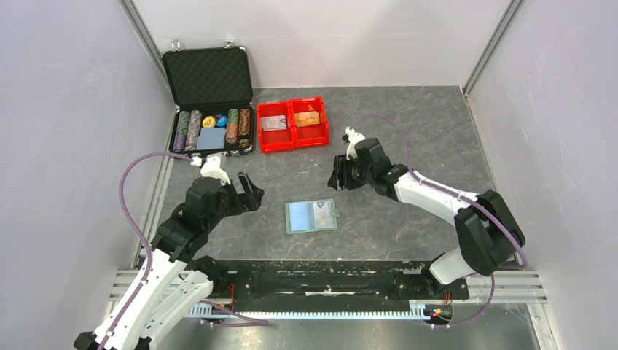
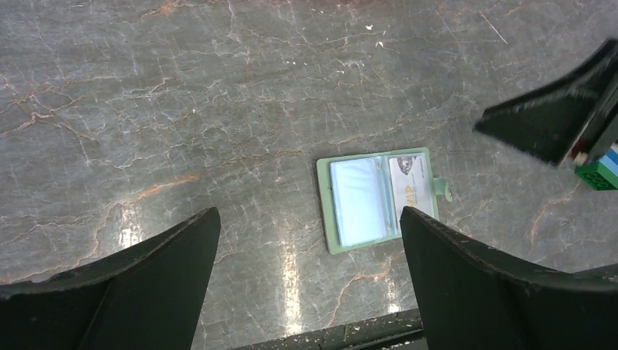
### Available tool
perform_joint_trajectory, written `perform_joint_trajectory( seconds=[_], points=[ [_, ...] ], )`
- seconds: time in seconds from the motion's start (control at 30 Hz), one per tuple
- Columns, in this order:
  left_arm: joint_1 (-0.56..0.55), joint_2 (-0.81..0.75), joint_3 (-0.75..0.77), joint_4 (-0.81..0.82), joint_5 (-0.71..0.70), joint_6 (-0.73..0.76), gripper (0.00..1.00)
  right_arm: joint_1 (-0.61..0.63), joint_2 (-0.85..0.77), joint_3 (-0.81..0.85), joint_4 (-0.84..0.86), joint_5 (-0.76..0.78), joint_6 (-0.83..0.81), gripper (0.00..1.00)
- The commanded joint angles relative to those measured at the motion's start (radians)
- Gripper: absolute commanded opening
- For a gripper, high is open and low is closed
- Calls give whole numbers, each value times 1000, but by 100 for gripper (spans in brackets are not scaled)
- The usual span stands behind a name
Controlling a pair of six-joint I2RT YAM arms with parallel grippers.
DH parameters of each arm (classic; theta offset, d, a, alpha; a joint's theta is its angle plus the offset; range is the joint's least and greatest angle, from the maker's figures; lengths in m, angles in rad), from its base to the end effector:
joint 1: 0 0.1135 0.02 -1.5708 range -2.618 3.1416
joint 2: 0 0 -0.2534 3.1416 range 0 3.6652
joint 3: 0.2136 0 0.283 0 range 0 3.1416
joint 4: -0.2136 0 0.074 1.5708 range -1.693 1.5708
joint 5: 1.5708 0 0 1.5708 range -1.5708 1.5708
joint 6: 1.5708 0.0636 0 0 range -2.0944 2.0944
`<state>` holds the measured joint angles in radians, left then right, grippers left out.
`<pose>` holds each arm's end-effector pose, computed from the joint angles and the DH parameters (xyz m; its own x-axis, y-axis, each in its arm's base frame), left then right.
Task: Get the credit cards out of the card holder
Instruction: Remove the credit card from the card holder.
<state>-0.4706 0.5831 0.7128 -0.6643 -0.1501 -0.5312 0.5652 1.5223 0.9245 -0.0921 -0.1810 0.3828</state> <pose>0.1761 -0.0789 0.2785 -0.5605 -0.2768 -0.7805 0.0576 0.9272 -0.3702 0.3109 0.2107 0.1736 -0.7392 -0.0337 -0.6727 -0.3967 0.8289 0.3944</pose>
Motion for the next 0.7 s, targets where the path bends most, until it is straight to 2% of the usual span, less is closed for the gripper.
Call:
perform_joint_trajectory(
  seconds=[0.0, 0.2, 0.3, 0.43, 0.67],
  points=[
    [3, -1, -5, 20, 22, 27, 100, 75, -94, -95, 84, -28, 22, 51],
    [3, 52, -16, 48, 222, -7, 100, 117, -109, -184, 134, -91, 94, 44],
    [2, 95, -31, 80, 292, -44, 100, 119, -119, -273, 233, -138, 149, 41],
    [3, 135, -97, 194, 403, -95, 100, 119, -95, -325, 299, -173, 162, 37],
    [3, 302, -174, 357, 579, -159, 86, 118, -68, -346, 341, -194, 180, 36]
  ],
)
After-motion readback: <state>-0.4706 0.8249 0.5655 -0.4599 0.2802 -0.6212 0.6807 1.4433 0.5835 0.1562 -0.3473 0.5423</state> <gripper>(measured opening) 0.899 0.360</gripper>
